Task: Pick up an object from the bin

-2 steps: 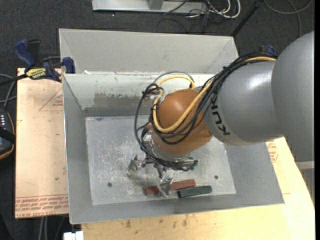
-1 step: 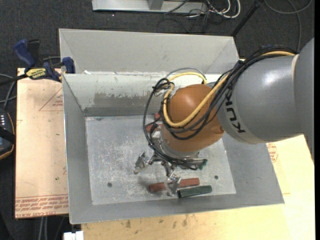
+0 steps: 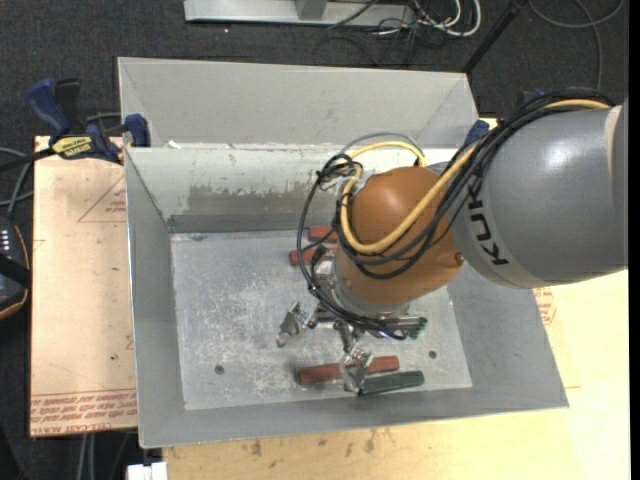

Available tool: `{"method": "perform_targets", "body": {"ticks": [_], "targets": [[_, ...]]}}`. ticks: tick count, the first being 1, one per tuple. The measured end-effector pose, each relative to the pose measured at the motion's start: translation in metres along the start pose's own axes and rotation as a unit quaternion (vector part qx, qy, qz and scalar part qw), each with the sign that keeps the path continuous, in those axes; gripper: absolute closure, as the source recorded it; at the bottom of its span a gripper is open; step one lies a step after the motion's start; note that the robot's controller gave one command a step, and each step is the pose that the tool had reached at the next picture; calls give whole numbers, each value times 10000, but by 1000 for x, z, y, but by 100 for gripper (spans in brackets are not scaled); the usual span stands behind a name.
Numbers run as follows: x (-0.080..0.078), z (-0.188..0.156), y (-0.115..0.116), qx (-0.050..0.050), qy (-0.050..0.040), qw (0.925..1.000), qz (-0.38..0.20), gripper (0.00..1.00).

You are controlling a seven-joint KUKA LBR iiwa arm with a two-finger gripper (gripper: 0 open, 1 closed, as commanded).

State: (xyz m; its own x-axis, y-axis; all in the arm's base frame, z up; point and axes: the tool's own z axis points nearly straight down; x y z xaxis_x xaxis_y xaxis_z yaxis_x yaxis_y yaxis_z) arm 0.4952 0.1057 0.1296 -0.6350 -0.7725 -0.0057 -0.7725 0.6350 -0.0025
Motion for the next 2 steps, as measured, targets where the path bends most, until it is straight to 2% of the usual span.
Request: {"method": "perform_targets", "body": {"ticks": [1, 2], "targets": [[39, 47, -26, 54, -9, 9980, -633, 100], [39, 47, -26, 58, -16, 9980, -634, 100]]}}
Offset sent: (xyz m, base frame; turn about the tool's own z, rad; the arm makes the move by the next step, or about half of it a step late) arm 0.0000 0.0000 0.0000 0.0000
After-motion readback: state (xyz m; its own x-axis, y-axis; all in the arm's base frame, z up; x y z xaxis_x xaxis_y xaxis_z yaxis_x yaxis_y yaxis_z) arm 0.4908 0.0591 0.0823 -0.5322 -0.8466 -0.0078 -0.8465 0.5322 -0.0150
